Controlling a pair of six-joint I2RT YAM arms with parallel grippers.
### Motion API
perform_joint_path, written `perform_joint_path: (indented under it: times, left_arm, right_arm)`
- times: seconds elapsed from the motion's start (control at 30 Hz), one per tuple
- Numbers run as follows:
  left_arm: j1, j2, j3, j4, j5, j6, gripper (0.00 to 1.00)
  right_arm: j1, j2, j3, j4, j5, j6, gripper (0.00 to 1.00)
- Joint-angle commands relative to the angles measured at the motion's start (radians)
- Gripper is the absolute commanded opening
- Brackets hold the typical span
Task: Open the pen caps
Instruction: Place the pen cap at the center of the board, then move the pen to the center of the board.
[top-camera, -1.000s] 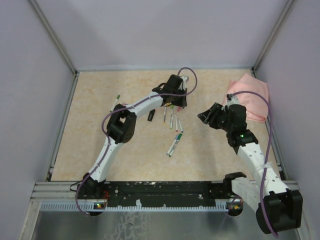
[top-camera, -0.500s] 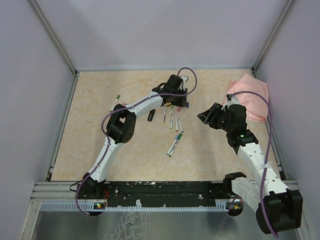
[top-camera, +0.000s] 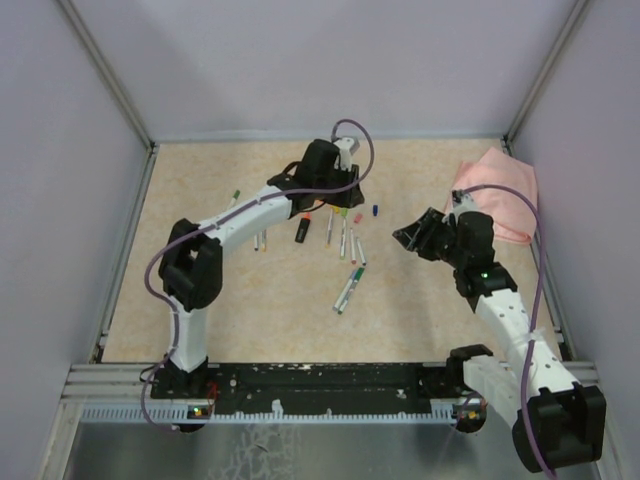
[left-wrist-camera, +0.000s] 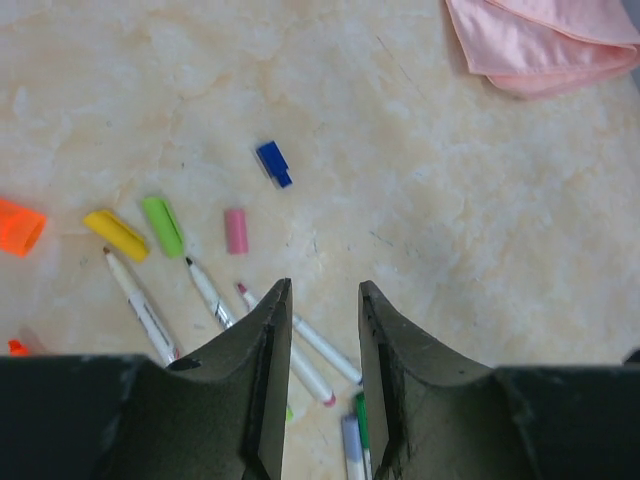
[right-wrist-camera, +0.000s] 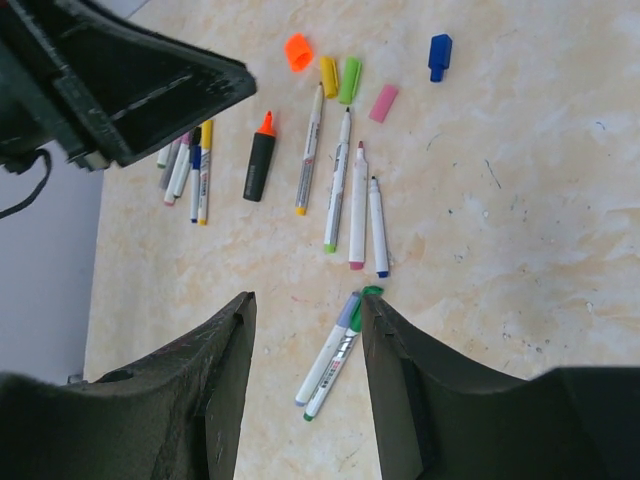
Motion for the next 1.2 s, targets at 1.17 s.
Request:
perform_joint_path:
  times: [1.17]
  left_arm:
    - [-0.095,-0.422,-0.693,0.003,0.178,-0.082,0.41]
  right_arm:
    - [-0.007,0.019,-0.078,0.054,-0.075,-0.021,0.47]
